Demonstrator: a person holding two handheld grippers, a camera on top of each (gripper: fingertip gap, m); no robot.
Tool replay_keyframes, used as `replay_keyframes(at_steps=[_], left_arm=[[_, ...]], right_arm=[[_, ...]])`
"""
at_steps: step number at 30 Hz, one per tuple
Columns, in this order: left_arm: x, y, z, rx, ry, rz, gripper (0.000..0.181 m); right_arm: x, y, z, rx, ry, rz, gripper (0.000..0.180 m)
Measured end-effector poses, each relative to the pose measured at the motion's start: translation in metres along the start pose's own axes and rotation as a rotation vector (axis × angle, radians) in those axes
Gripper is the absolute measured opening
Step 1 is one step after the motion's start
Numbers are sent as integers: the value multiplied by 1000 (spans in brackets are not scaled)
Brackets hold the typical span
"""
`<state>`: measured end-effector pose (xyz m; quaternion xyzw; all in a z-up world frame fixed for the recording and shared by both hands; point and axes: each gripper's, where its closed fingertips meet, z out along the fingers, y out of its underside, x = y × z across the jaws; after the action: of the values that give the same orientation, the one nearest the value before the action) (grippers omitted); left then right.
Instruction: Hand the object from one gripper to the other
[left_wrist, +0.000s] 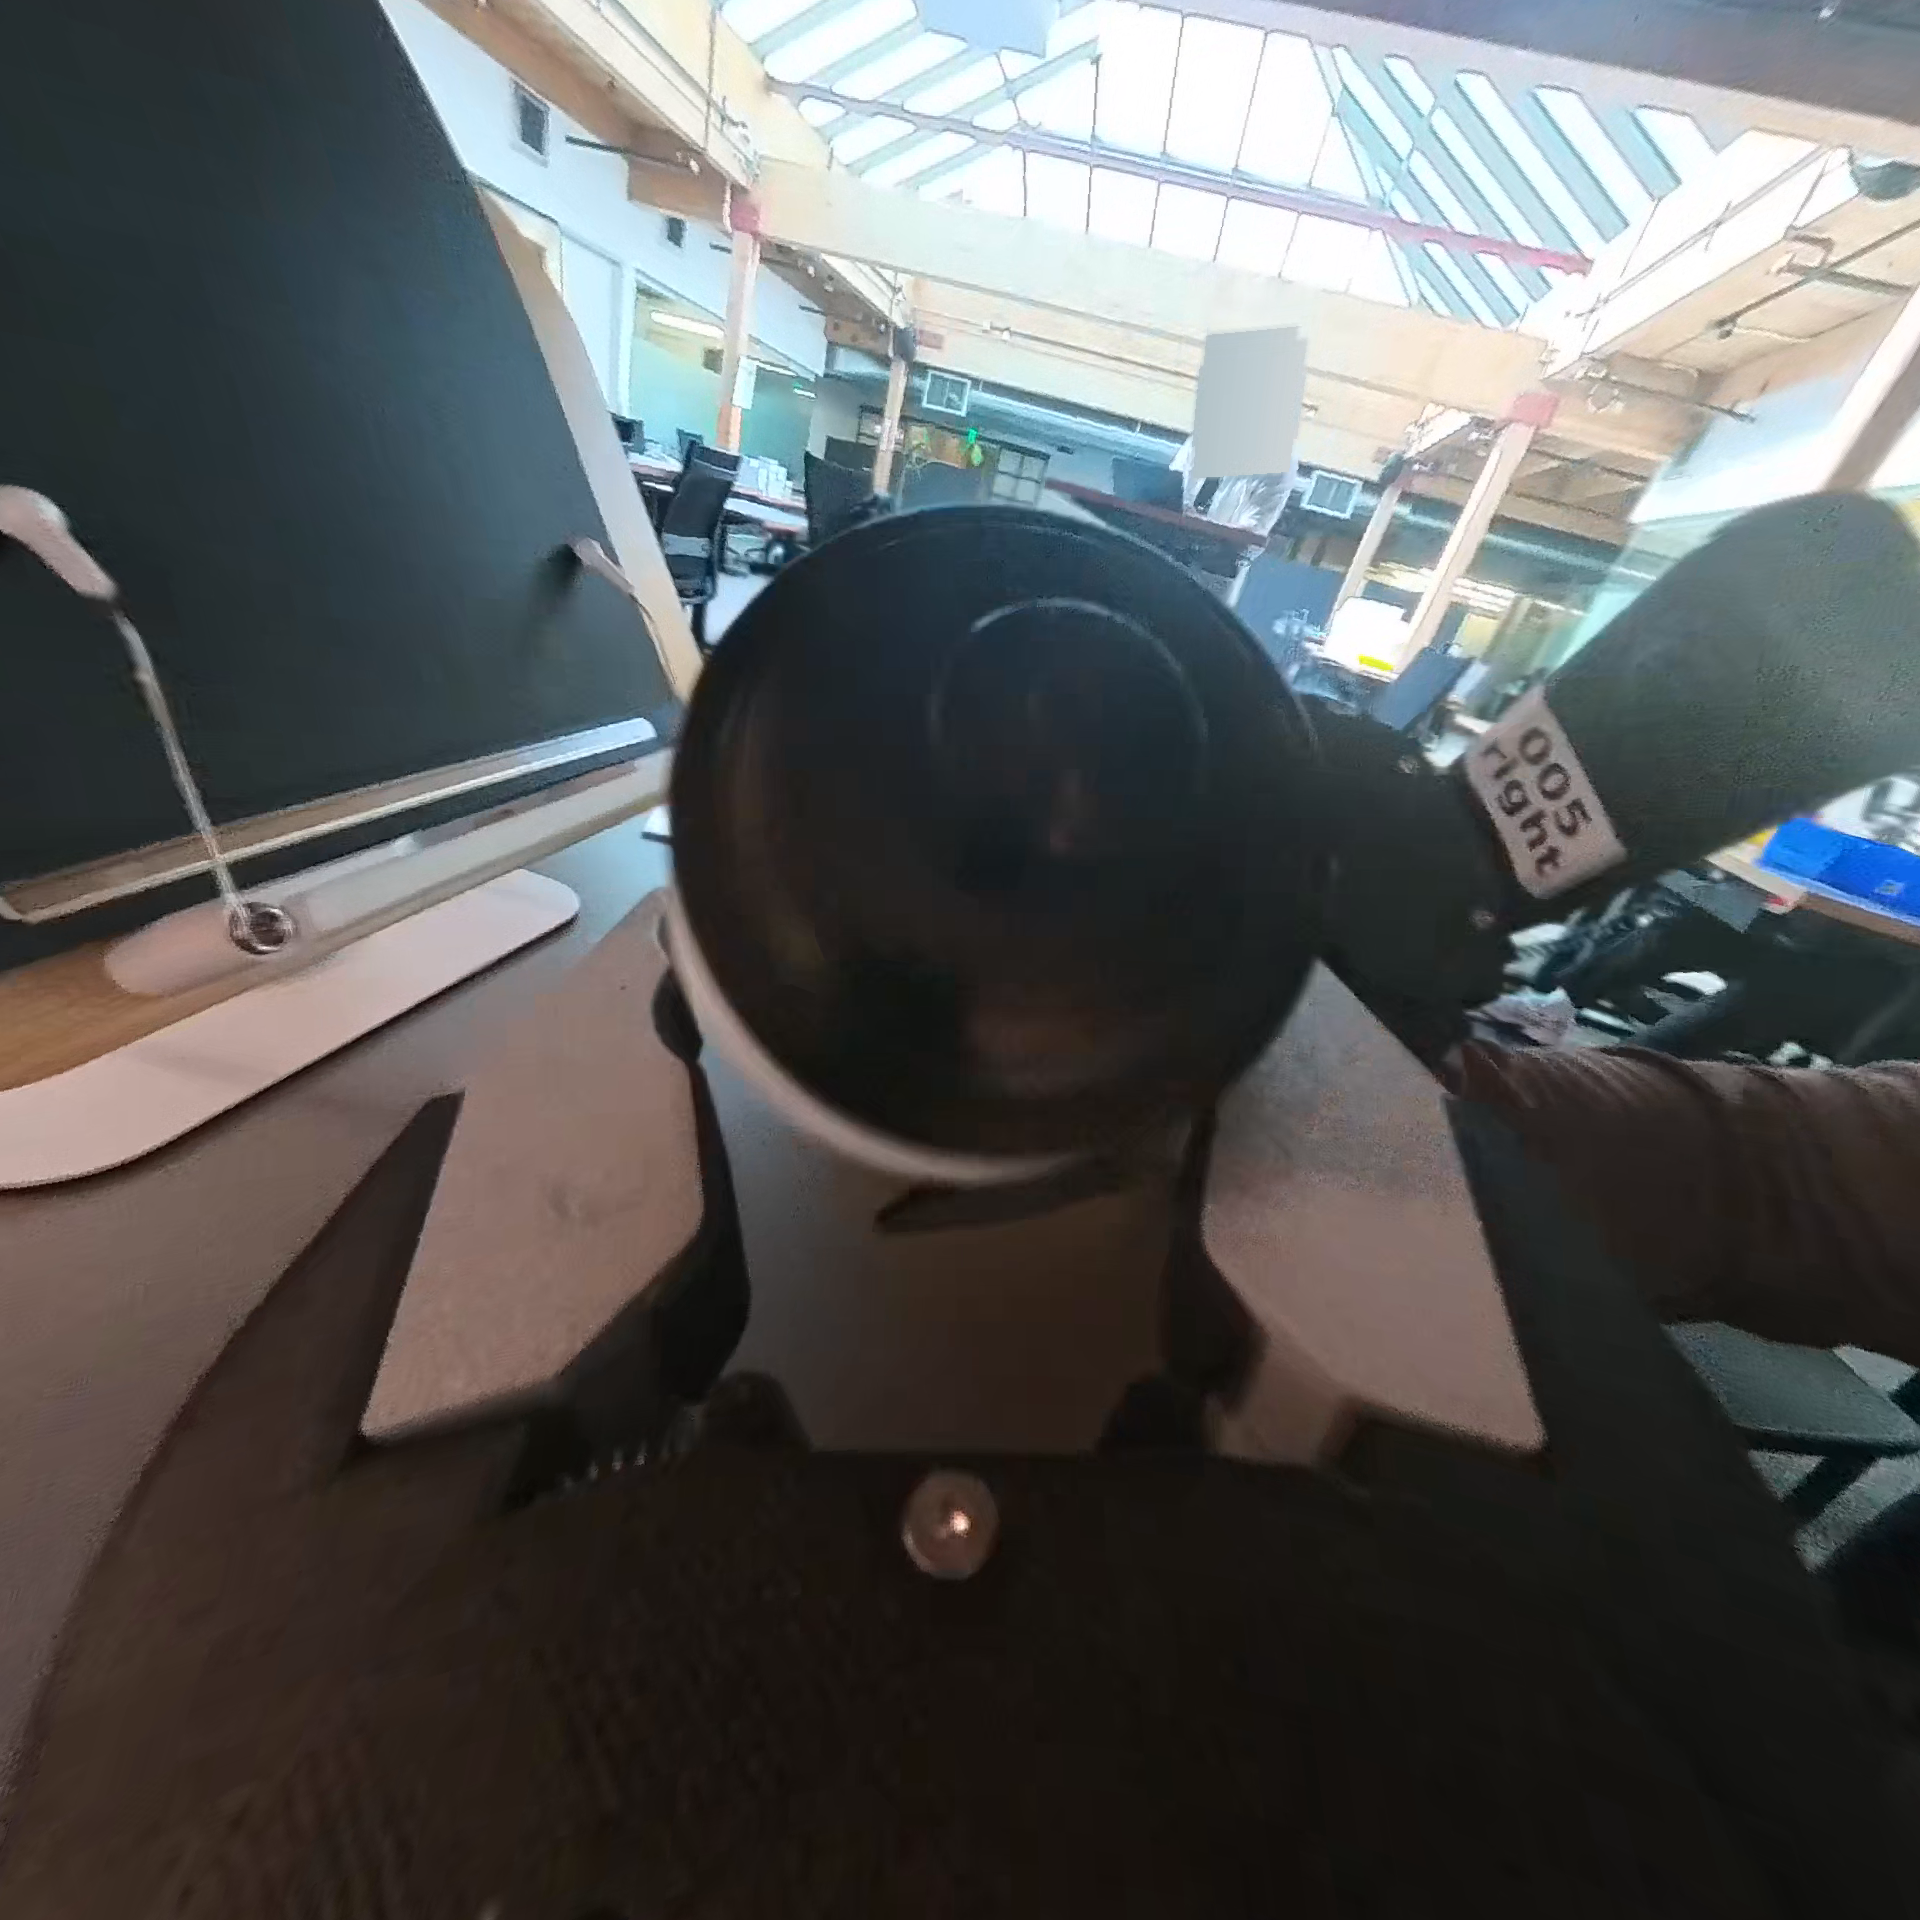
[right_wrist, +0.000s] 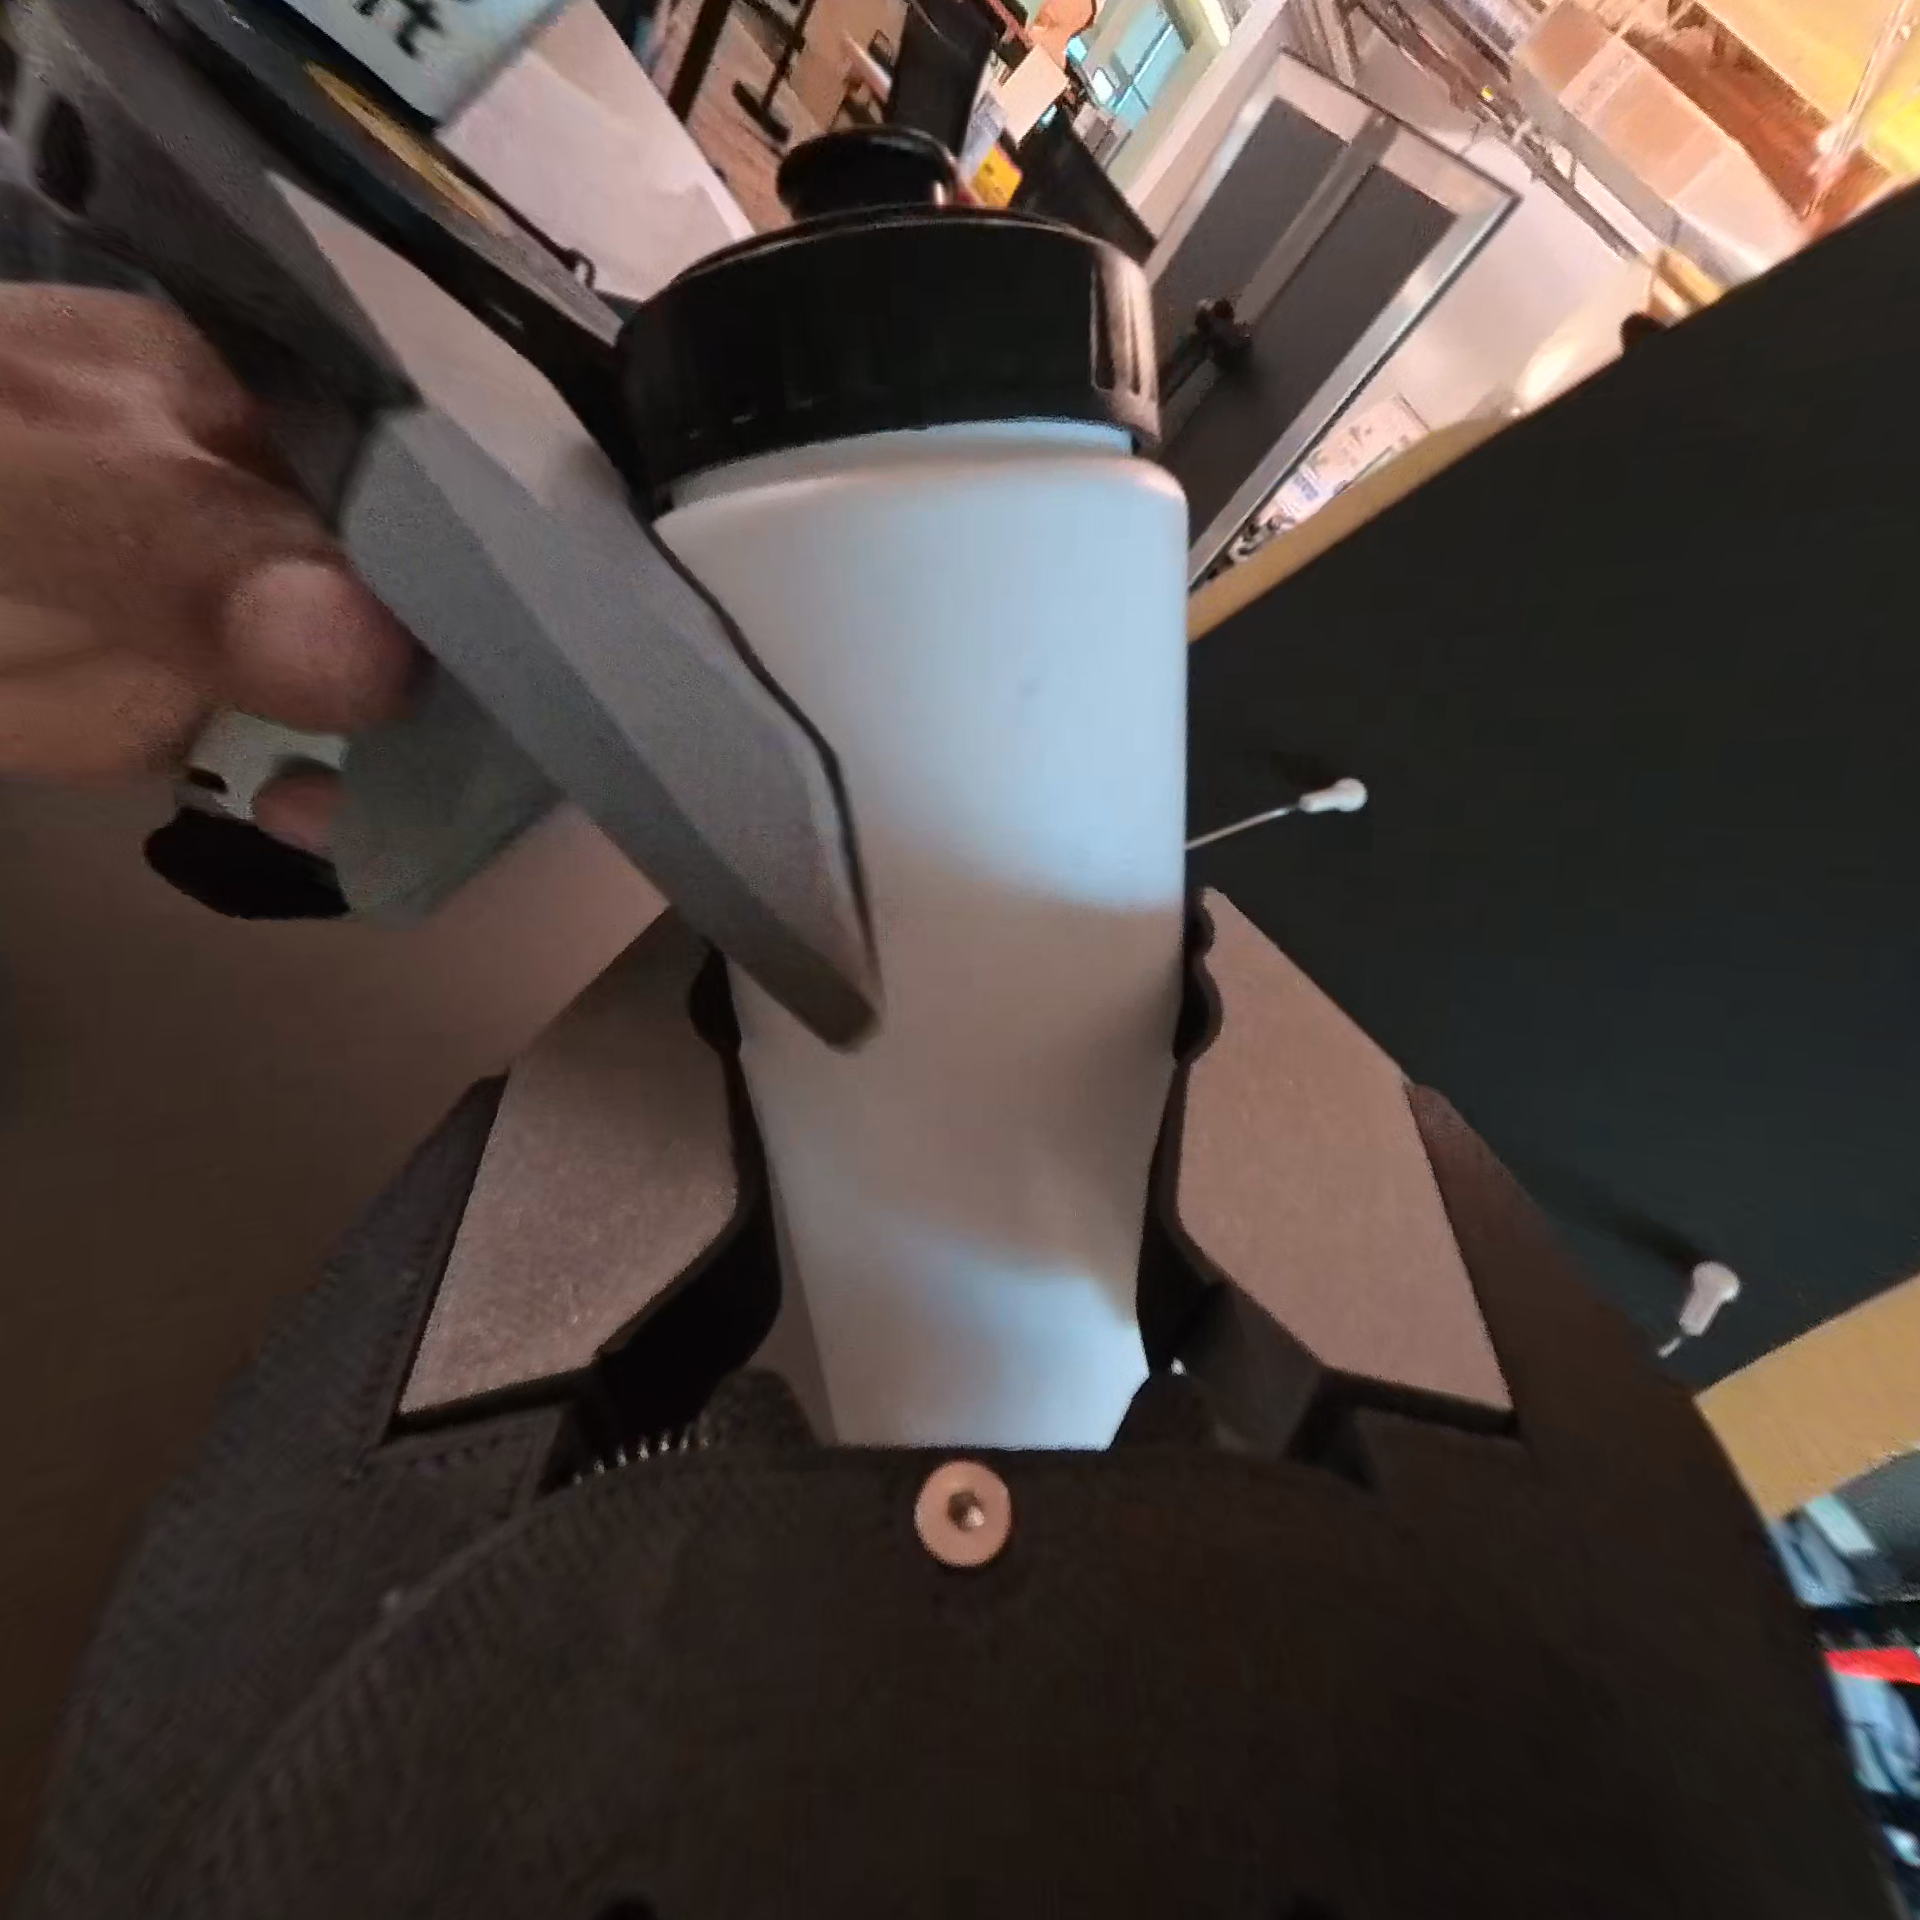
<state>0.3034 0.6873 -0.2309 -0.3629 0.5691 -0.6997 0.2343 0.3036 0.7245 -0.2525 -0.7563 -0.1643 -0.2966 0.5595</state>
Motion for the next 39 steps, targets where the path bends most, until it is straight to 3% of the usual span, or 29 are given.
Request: replay_keyframes(at_steps=[4,8,12,17,27,31,39], left_arm=[[-2,2,-1,-34,-28,74,97],[-4,2,-5,-89,-60,170,97],[-12,-11,-15,-33,-100,181,96],[-8,-29,-26,73,-36,111,96],[21,-25,-18,34,95,148,97],[8,-26,-19,38,31,129,97],[-34,-18,-38,-132,-329,483,107]], right_arm=[[-1,-2,4,5,39,-36,83],[-9,1,2,19,-34,0,80],[-4,3,-8,31,-134,128,76],[3,23,-8,-38,-146,116,95],[-7,40,-3,-127,-150,-10,95],[-18,42,-2,-169,-264,120,95],[-22,33,-23,-161,-632,663,92]])
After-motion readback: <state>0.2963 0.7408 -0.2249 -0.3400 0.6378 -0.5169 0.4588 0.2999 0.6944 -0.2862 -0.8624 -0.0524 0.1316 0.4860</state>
